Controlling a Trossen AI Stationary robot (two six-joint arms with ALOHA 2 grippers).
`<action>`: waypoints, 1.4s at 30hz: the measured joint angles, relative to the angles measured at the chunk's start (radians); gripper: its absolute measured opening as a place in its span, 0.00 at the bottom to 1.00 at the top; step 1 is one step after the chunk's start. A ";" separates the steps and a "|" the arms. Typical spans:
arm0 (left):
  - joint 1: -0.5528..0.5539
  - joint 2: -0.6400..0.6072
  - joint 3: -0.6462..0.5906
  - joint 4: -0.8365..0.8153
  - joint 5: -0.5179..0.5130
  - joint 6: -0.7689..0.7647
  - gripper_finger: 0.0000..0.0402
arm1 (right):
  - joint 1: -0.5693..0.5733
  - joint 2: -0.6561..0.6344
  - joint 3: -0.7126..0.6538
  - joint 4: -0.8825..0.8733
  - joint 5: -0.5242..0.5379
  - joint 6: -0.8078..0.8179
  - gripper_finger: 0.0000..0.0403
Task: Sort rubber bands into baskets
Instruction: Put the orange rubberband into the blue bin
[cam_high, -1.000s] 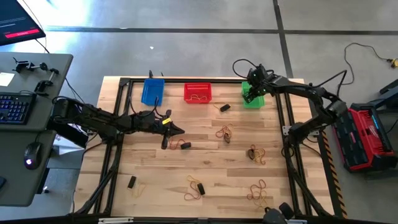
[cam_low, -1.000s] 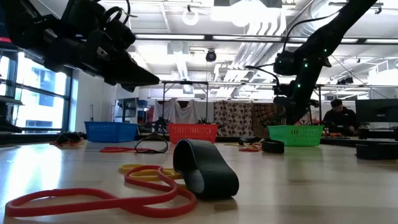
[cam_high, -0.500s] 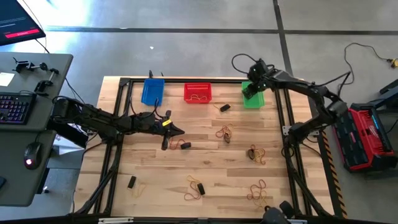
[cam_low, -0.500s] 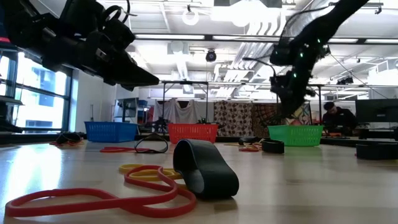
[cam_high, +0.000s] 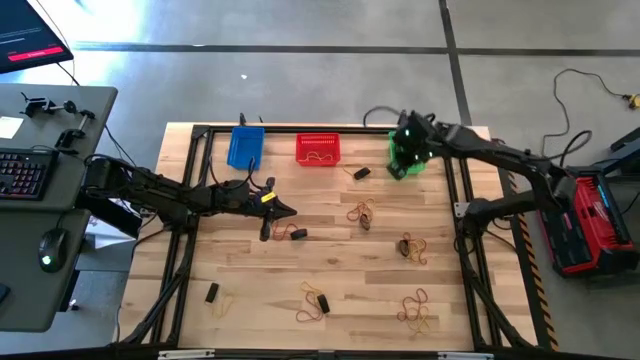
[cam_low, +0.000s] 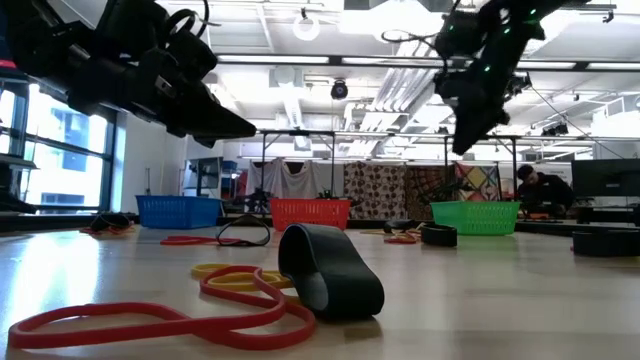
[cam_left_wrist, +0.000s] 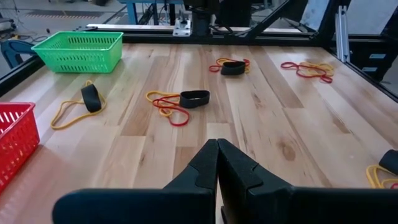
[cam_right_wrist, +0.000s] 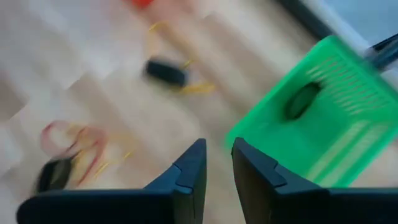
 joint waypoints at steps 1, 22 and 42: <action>0.000 0.000 0.000 0.000 0.000 0.001 0.00 | 0.033 -0.016 -0.015 -0.016 -0.001 0.027 0.16; 0.000 0.000 0.000 0.000 0.000 -0.008 0.00 | 0.641 -0.131 -0.262 -0.223 -0.068 0.607 0.16; 0.000 0.000 0.000 0.000 0.001 -0.026 0.00 | 0.793 -0.123 -0.475 0.115 0.012 0.786 0.16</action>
